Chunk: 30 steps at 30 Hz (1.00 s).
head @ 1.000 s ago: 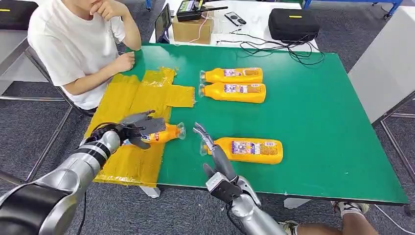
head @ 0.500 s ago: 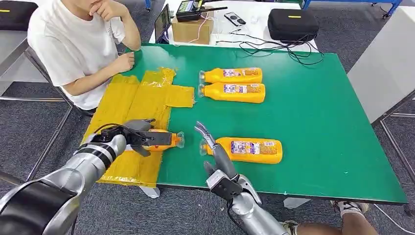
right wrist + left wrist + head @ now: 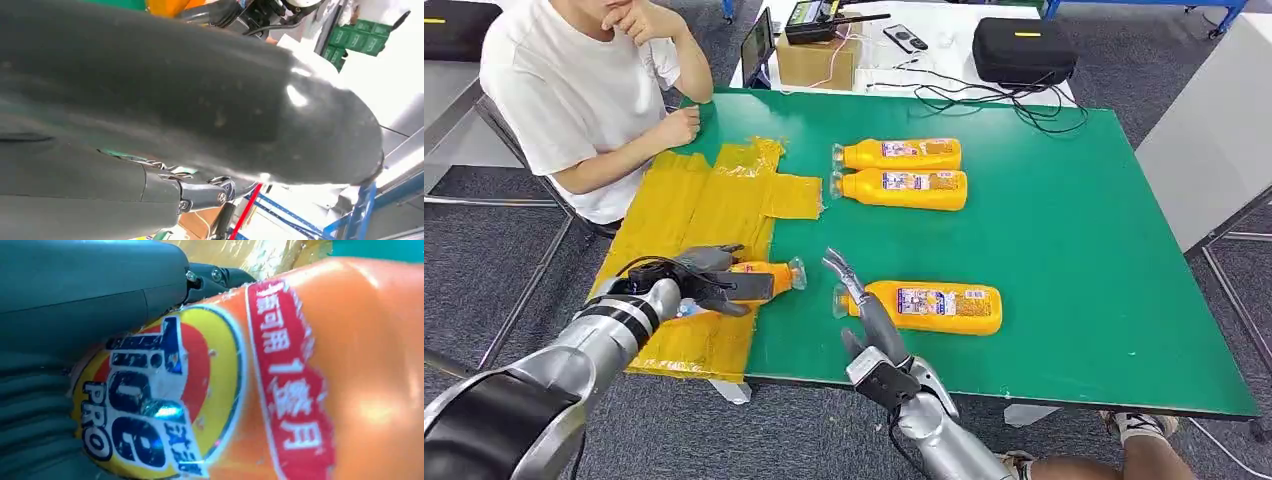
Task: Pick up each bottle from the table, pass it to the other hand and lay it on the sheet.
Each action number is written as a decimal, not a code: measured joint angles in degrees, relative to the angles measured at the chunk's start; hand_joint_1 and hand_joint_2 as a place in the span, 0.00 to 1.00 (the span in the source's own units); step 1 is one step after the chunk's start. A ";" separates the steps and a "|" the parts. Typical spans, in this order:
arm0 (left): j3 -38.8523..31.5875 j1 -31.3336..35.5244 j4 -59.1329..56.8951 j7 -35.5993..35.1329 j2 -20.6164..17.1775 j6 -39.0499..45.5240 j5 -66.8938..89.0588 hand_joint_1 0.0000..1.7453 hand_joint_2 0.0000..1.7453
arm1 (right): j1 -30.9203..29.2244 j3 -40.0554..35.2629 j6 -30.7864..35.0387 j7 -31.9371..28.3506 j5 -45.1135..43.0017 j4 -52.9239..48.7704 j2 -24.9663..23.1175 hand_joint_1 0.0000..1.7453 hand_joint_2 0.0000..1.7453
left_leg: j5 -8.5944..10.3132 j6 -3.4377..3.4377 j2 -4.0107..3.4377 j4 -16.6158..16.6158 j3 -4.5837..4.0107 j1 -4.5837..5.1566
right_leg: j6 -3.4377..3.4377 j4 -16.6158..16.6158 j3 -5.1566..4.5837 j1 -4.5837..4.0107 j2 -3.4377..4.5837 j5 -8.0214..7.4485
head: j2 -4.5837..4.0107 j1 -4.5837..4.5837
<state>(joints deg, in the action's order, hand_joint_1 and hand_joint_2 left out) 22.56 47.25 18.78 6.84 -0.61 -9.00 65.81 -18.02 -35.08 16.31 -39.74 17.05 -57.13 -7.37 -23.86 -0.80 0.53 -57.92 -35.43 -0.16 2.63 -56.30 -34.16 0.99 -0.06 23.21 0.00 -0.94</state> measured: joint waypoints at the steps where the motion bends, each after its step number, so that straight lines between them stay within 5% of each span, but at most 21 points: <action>1: 0.00 -0.01 0.00 -0.02 0.00 0.07 -0.33 0.00 0.00 | 0.00 0.00 0.04 0.00 0.00 0.00 0.00 0.00 0.00 | 0.00 0.00 0.00 0.00 0.00 0.00 | 0.00 0.00 0.00 0.00 0.00 0.00 | 0.00 0.02; 19: 0.35 -0.16 -0.02 0.06 -0.22 2.25 2.69 0.00 0.00 | 0.42 0.00 0.63 0.00 0.18 -0.02 0.13 0.00 0.00 | 0.00 0.00 0.00 0.00 0.01 0.00 | 0.00 0.00 0.01 0.00 0.00 0.00 | 0.00 0.02; 20: 0.87 -0.19 -0.02 0.17 -0.39 2.66 3.47 0.00 1.00 | 0.44 0.00 0.63 0.00 0.26 -0.04 0.18 0.00 0.00 | 0.01 0.00 0.00 0.00 0.01 0.00 | 0.00 0.00 0.01 0.00 0.00 0.00 | 0.00 0.00; 21: 1.25 -0.20 -0.02 0.28 -0.44 2.95 4.04 0.00 1.00 | 0.50 0.00 0.63 0.00 0.33 -0.11 0.22 0.00 0.00 | 0.01 0.00 0.00 0.00 0.01 0.00 | 0.00 0.00 0.01 0.00 0.00 0.00 | 0.00 0.00; 22: 1.58 -0.20 -0.02 0.39 -0.50 3.17 4.68 0.00 0.00 | 0.59 0.00 0.63 0.00 0.42 -0.22 0.26 0.00 0.00 | 0.01 0.00 0.00 0.00 0.01 0.00 | 0.00 0.00 0.02 0.00 0.00 0.00 | 0.00 0.02; 30: 3.61 -0.19 -0.02 -0.22 -1.03 3.63 5.55 0.00 0.00 | 1.28 0.00 0.92 0.00 0.63 -0.52 0.48 0.00 0.00 | 0.00 0.00 -0.02 0.00 0.03 0.00 | 0.00 0.00 0.02 -0.01 0.00 0.00 | 0.00 0.02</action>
<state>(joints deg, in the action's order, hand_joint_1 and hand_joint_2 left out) 26.16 47.06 18.75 6.62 -1.64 -5.38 71.36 -16.74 -35.08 17.22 -39.74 17.68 -57.66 -6.88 -23.86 -0.80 0.50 -57.92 -35.40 -0.16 2.63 -56.30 -34.14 0.98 -0.06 23.21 0.00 -0.92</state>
